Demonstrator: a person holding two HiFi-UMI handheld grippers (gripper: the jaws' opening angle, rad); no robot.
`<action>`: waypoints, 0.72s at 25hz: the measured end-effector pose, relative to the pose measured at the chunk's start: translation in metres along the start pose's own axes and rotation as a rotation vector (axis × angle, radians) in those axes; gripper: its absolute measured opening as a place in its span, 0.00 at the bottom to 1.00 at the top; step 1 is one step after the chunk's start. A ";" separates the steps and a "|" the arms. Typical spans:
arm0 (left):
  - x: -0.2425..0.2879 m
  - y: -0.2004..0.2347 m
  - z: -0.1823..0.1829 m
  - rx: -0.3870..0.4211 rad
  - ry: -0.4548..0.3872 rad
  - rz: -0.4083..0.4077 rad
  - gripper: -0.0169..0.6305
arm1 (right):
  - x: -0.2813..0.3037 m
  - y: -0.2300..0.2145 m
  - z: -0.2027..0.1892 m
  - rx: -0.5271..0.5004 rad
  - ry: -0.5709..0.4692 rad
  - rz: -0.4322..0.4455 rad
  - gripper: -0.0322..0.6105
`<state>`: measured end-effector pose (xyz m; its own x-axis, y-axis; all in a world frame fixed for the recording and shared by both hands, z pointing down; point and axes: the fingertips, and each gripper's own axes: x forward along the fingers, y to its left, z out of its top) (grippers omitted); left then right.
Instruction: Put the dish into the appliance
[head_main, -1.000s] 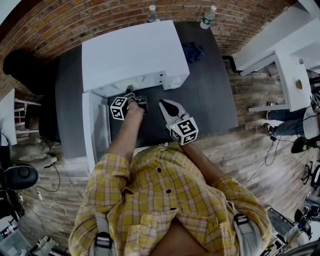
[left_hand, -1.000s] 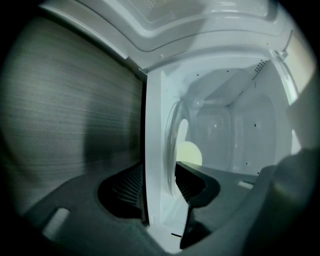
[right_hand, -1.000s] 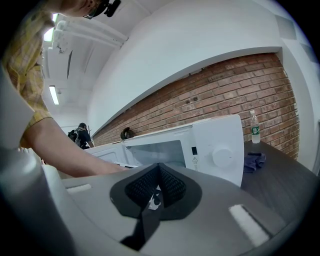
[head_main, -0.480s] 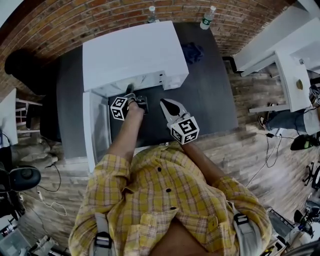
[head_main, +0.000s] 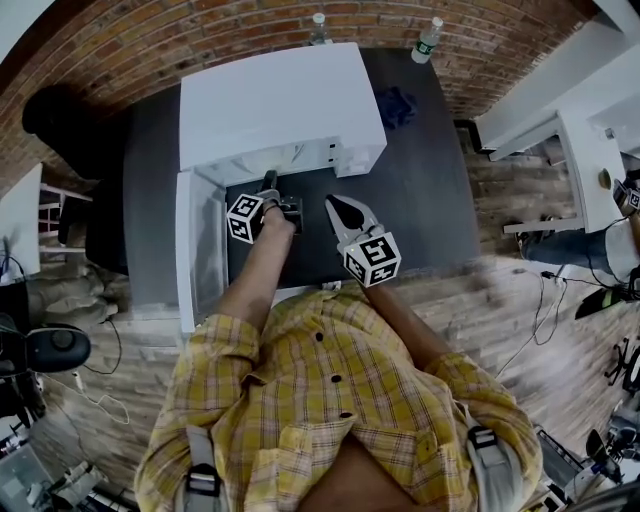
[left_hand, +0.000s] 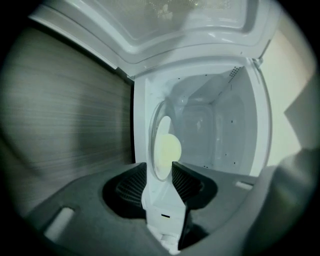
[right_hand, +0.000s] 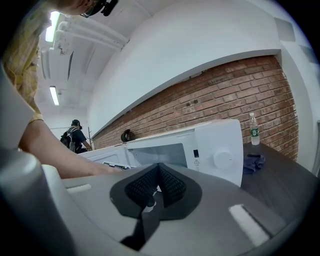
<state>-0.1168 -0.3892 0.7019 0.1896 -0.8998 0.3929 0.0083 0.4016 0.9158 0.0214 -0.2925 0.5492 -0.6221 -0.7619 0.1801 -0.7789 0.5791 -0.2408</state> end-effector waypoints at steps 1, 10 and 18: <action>-0.004 0.000 -0.001 0.005 0.009 -0.006 0.27 | -0.001 0.002 0.000 0.001 -0.002 0.000 0.05; -0.041 0.001 -0.005 0.085 0.119 -0.026 0.04 | -0.006 0.025 -0.001 -0.003 -0.011 0.015 0.05; -0.079 -0.025 -0.026 0.059 0.205 -0.133 0.03 | -0.013 0.036 -0.001 -0.009 -0.004 -0.008 0.05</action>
<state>-0.1064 -0.3241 0.6460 0.3856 -0.8883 0.2494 -0.0098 0.2664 0.9638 0.0018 -0.2614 0.5387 -0.6153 -0.7678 0.1786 -0.7848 0.5753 -0.2306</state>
